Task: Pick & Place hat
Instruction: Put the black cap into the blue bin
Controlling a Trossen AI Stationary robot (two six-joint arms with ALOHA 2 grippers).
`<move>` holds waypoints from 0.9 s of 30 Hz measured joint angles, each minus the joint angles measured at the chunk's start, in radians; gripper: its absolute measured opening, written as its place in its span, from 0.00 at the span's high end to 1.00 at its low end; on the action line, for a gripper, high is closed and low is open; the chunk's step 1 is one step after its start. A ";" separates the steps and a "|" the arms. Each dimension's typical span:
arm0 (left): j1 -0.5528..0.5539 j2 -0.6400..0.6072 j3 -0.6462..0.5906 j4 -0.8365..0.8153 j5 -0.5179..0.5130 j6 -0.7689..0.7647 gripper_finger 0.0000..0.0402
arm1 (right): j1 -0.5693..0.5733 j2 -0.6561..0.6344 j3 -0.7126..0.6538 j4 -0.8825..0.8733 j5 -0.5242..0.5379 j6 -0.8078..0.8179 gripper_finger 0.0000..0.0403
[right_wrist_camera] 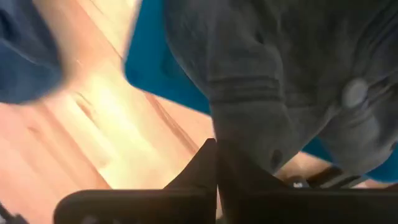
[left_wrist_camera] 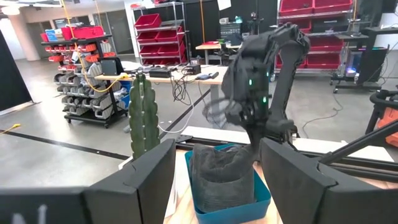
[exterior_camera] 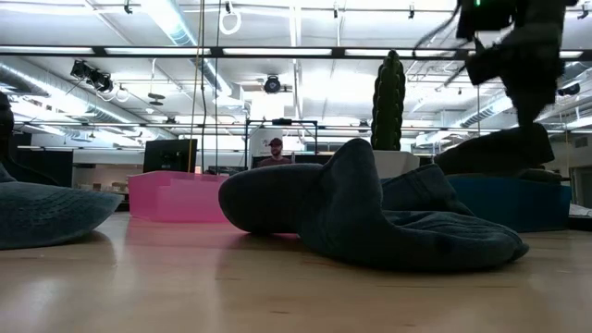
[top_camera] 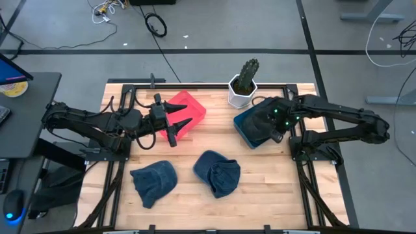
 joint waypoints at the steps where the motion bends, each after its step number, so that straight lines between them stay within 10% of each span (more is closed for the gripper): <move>1: 0.000 0.000 0.000 0.000 0.000 0.000 0.41 | 0.000 0.000 -0.027 0.006 0.001 -0.001 0.99; 27: -0.001 0.000 0.000 0.000 0.000 -0.028 0.41 | -0.032 0.012 -0.213 0.184 0.258 0.026 1.00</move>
